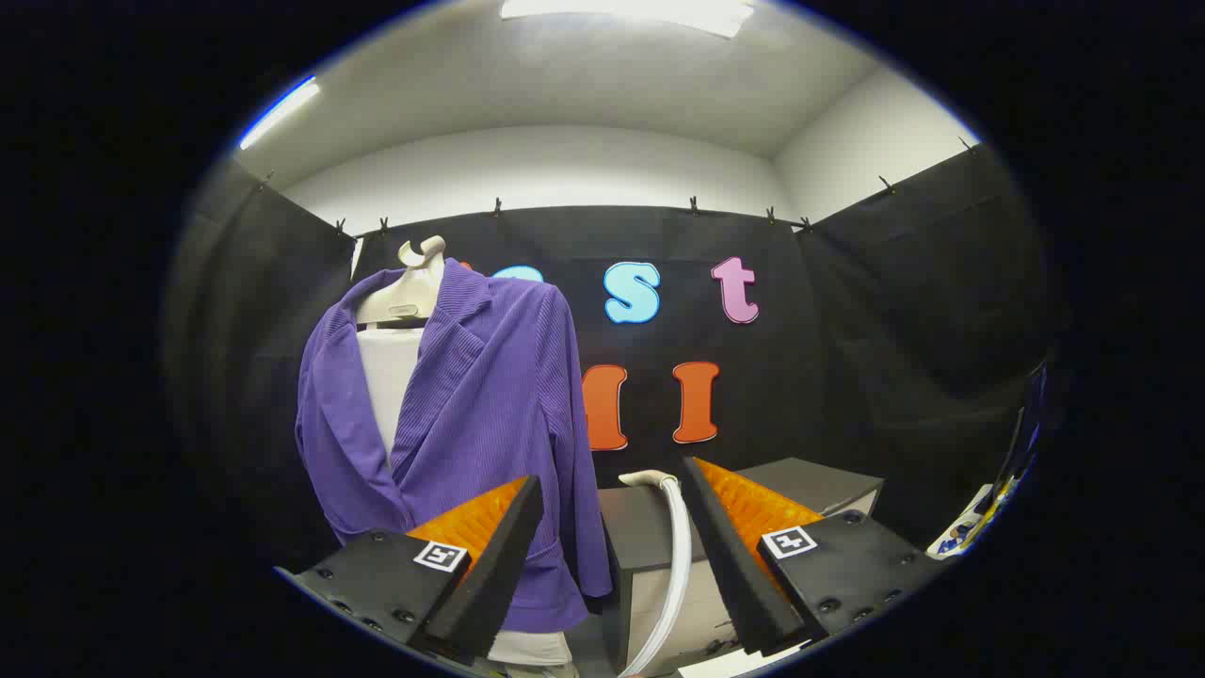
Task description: Iron the clothes twice with a garment steamer, once on the left side and once on the right side.
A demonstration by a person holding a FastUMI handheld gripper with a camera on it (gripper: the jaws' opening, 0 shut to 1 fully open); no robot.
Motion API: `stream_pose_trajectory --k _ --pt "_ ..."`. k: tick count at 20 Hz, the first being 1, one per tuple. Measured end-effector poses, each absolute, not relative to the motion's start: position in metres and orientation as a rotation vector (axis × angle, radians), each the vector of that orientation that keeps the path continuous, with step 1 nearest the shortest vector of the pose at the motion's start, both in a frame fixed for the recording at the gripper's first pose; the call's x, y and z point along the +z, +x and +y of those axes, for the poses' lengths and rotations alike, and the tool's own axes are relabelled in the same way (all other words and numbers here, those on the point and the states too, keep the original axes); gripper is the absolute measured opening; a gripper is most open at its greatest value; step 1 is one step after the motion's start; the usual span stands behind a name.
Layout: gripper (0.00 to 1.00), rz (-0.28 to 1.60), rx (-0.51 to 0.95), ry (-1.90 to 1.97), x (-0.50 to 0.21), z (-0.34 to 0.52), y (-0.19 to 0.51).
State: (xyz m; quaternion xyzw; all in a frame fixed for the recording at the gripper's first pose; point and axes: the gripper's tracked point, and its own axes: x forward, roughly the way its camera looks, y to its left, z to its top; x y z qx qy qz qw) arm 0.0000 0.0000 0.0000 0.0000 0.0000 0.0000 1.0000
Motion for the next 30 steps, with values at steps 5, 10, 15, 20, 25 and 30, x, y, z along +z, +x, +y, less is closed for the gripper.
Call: stream_pose_trajectory --k 5,10,15,20,25,30 --pt "0.98 0.013 0.015 0.001 -0.004 0.014 0.011" --pt "0.98 0.008 0.009 -0.006 -0.005 0.017 0.014" --pt "0.98 0.007 0.005 -0.005 -0.004 0.018 0.015" --pt "0.98 0.008 -0.005 -0.032 0.001 0.016 0.016" --pt "0.98 -0.007 -0.026 -0.024 0.006 0.012 0.019" --pt "0.98 0.007 -0.036 0.019 0.0 0.009 0.027"
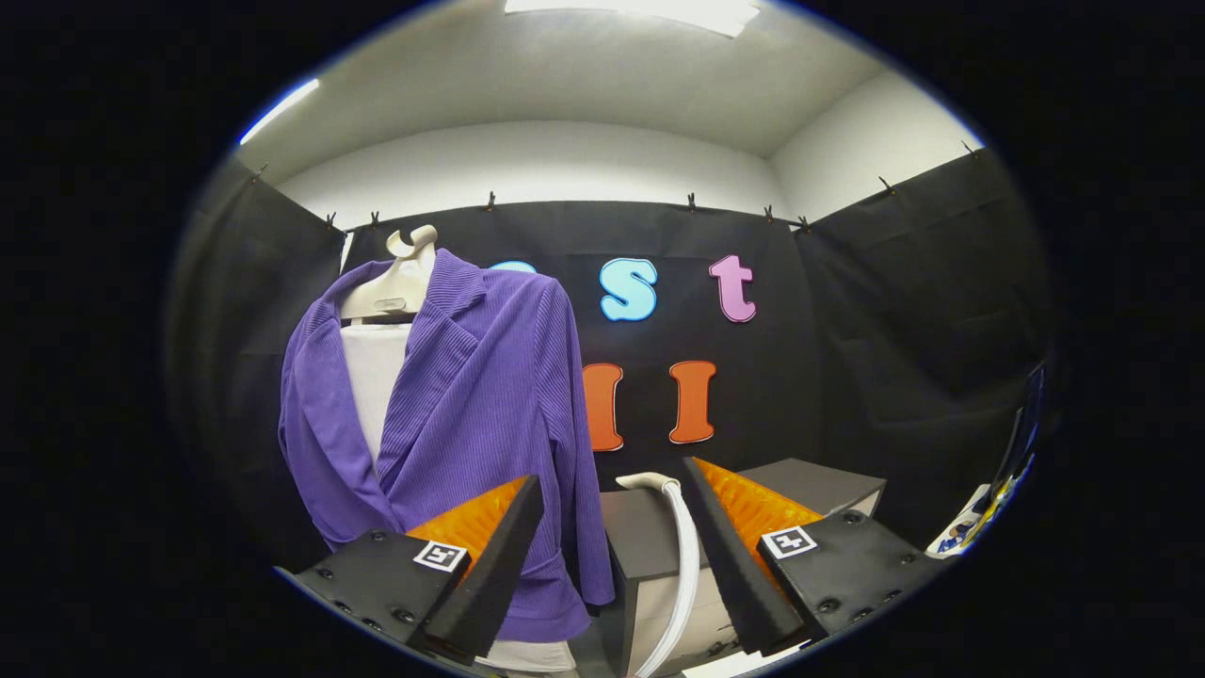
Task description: Iron the clothes twice with a garment steamer, once on the left side and once on the right side.
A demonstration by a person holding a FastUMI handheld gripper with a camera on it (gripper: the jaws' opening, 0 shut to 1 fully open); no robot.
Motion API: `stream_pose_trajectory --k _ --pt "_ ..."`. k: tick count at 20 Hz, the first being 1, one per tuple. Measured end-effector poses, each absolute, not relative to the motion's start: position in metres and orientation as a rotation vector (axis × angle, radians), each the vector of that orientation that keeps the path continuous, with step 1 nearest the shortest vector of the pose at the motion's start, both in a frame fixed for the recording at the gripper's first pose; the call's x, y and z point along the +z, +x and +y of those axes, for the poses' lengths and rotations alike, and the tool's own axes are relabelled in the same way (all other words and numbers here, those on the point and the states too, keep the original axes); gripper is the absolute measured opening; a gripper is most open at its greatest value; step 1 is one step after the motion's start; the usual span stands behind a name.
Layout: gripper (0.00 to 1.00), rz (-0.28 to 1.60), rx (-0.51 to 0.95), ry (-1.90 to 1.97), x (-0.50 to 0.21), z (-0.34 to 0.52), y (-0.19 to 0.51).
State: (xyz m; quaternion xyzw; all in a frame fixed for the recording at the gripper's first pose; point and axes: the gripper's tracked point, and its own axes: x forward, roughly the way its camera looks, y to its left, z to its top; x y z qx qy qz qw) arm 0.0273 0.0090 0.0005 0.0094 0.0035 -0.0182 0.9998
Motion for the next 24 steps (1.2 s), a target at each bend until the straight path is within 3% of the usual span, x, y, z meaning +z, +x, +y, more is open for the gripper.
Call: stream_pose_trajectory --k 6,11,17,24 --pt "0.98 0.029 -0.101 0.038 0.001 -0.024 0.068" --pt "0.98 0.037 -0.068 0.149 0.031 -0.046 0.124" --pt "0.98 0.106 -0.066 0.094 0.045 -0.074 0.224" --pt "0.98 0.355 -0.021 0.054 -0.032 -0.087 0.351"
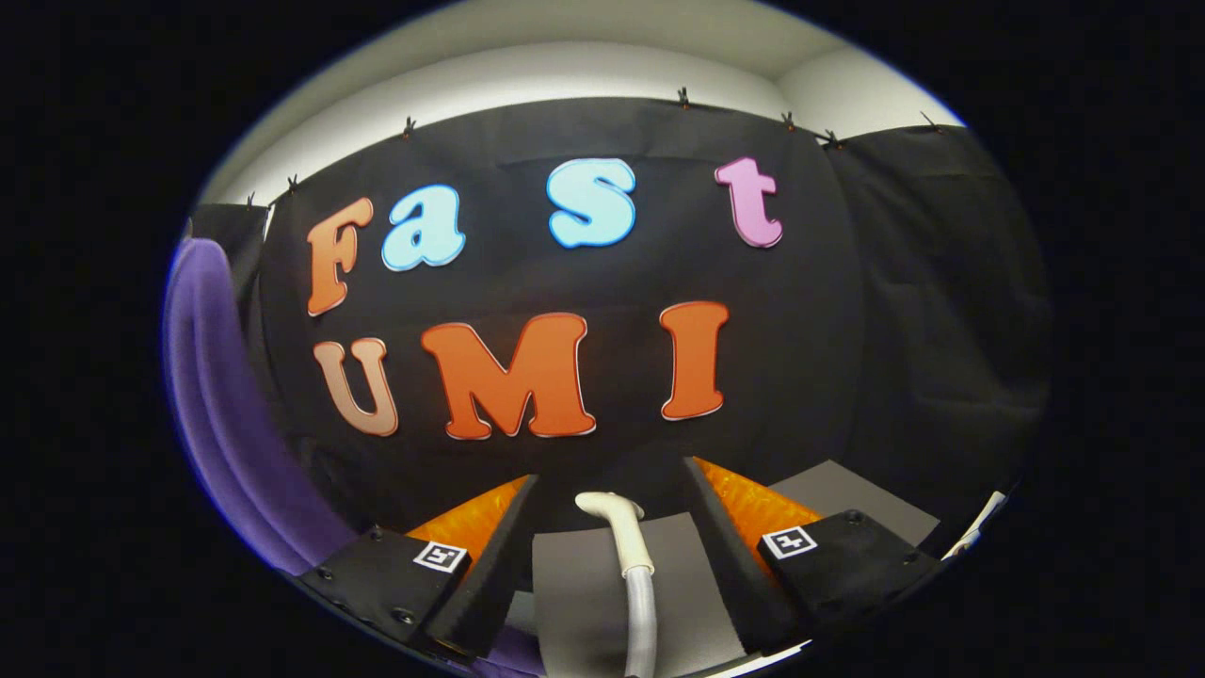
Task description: Iron the clothes twice with a garment steamer, once on the left side and once on the right side.
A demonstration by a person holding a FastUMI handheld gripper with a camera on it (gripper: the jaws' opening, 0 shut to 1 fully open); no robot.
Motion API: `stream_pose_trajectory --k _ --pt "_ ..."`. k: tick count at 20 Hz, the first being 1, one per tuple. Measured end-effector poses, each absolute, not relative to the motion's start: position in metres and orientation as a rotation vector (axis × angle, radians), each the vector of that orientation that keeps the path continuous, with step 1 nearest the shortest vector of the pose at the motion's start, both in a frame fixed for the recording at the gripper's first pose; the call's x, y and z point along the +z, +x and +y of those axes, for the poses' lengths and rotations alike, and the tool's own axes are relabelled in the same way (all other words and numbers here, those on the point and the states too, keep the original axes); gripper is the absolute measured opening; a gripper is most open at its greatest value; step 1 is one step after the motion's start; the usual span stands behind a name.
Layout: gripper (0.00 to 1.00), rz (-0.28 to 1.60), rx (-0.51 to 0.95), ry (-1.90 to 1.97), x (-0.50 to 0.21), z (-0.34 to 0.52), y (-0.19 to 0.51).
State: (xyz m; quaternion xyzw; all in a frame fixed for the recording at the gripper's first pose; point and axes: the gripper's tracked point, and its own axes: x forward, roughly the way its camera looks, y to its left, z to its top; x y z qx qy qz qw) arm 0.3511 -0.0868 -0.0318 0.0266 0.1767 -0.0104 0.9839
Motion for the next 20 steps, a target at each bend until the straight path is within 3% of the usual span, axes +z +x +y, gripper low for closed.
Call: stream_pose_trajectory --k 10,20 --pt "0.99 0.776 0.005 0.113 -0.187 -0.106 0.422" --pt "0.92 0.988 0.037 0.167 -0.25 -0.109 0.412"
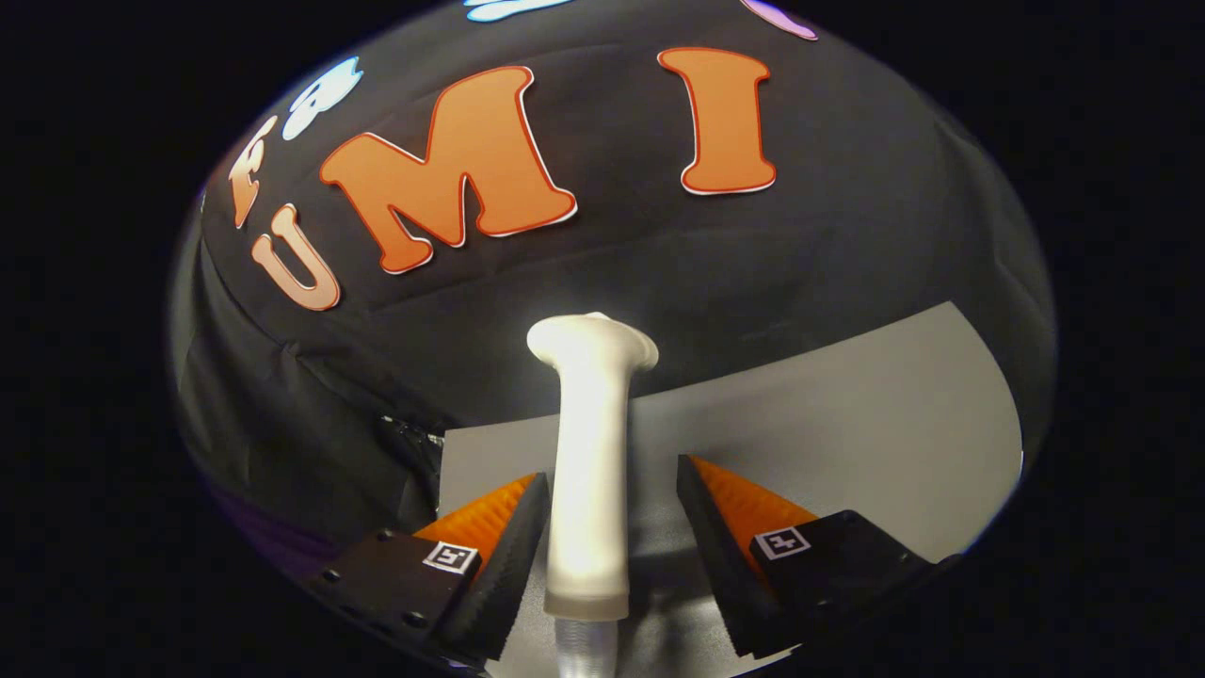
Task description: Iron the clothes twice with a garment steamer, once on the left side and once on the right side.
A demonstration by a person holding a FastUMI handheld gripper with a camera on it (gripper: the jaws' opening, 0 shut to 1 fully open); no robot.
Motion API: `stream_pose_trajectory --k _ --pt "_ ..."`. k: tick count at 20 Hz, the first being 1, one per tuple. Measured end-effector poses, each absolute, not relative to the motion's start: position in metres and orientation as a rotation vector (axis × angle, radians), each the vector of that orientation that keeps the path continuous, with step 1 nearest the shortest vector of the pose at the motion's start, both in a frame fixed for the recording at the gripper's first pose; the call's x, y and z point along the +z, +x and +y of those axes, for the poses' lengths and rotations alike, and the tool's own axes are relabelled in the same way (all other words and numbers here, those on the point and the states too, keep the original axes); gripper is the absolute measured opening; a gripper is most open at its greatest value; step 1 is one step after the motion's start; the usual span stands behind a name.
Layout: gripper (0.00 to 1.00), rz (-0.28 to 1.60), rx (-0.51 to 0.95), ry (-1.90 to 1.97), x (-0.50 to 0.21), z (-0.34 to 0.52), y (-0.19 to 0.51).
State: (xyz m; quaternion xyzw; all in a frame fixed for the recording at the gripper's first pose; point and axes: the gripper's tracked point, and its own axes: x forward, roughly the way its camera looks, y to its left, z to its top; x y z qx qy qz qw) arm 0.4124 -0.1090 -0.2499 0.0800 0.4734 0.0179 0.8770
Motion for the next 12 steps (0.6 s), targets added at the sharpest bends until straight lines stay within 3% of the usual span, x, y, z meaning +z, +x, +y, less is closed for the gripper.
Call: stream_pose_trajectory --k 2,5,8,9,12 --pt "0.83 0.986 0.046 0.174 -0.251 -0.107 0.412" --pt "0.52 1.025 0.106 0.252 -0.255 -0.09 0.402" --pt "0.49 1.026 0.134 0.396 -0.256 -0.074 0.398" --pt "0.45 1.014 0.128 0.385 -0.256 -0.075 0.396" --pt "0.45 0.964 0.079 0.274 -0.242 -0.086 0.389"
